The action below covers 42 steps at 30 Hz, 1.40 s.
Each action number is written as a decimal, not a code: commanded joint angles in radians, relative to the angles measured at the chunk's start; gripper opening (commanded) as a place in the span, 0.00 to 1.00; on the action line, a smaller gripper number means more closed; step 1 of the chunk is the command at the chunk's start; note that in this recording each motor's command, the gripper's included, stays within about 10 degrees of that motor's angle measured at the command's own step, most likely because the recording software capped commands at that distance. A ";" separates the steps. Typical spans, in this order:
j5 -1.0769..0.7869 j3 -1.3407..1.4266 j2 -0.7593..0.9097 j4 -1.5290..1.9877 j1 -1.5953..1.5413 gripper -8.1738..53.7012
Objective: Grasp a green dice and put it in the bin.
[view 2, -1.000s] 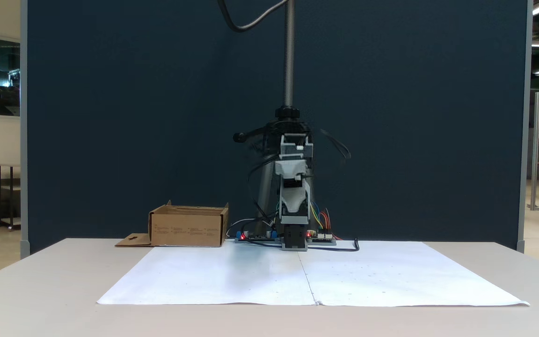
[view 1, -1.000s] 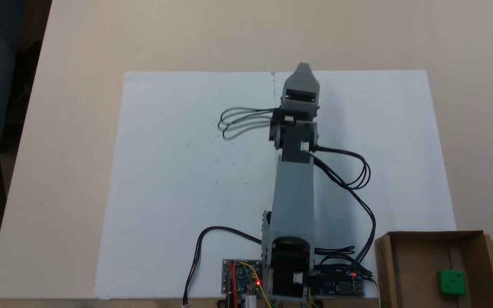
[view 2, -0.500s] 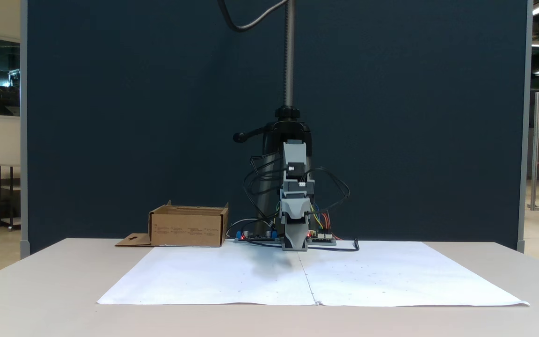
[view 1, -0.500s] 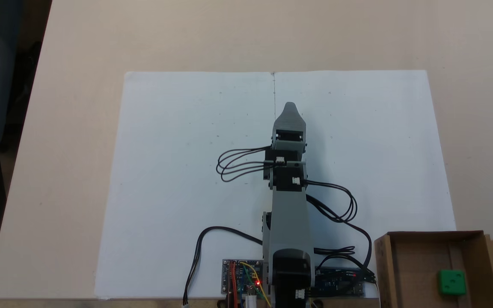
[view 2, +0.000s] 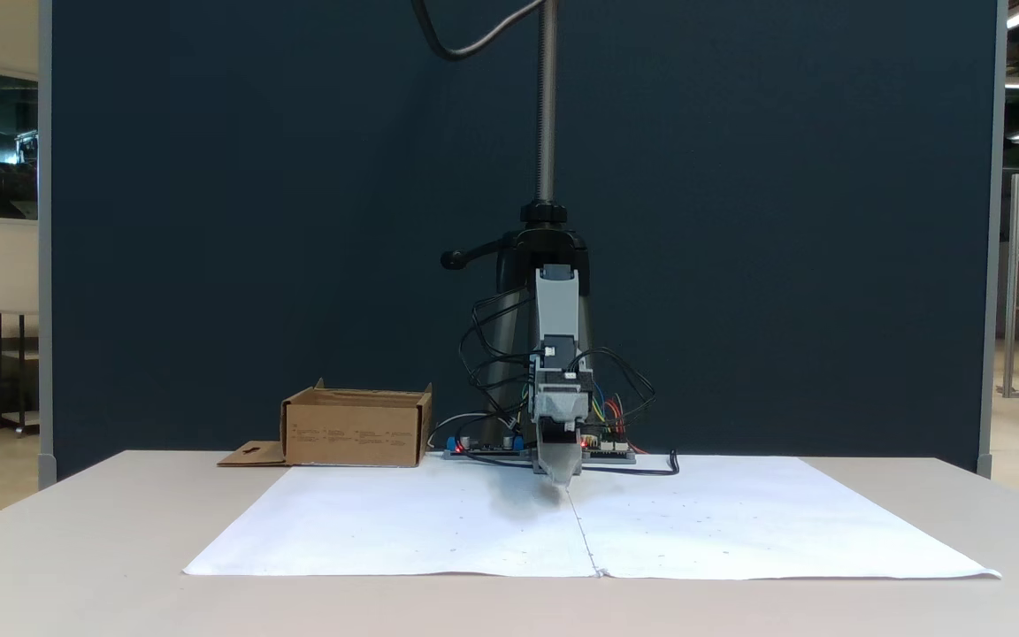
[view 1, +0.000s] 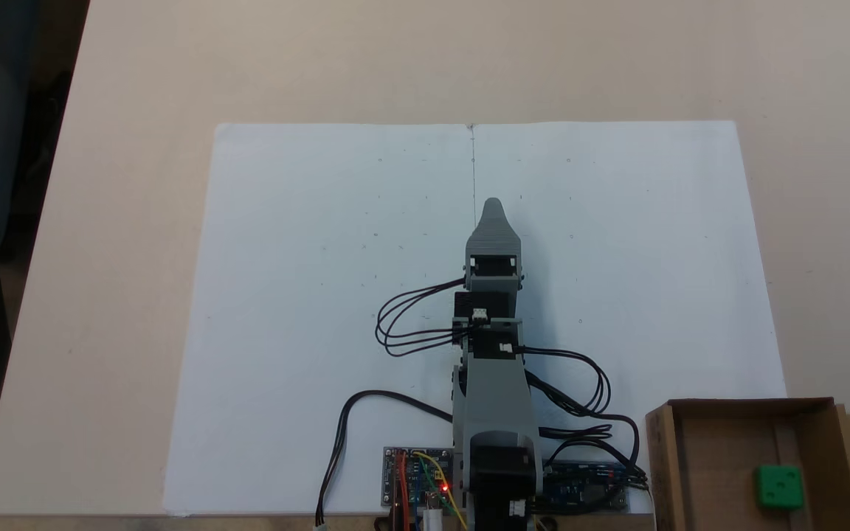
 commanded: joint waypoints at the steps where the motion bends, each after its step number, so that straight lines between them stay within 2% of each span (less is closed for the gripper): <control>1: -0.064 0.051 0.115 -0.167 0.005 0.83; 42: -0.078 0.084 0.114 -0.833 0.006 0.85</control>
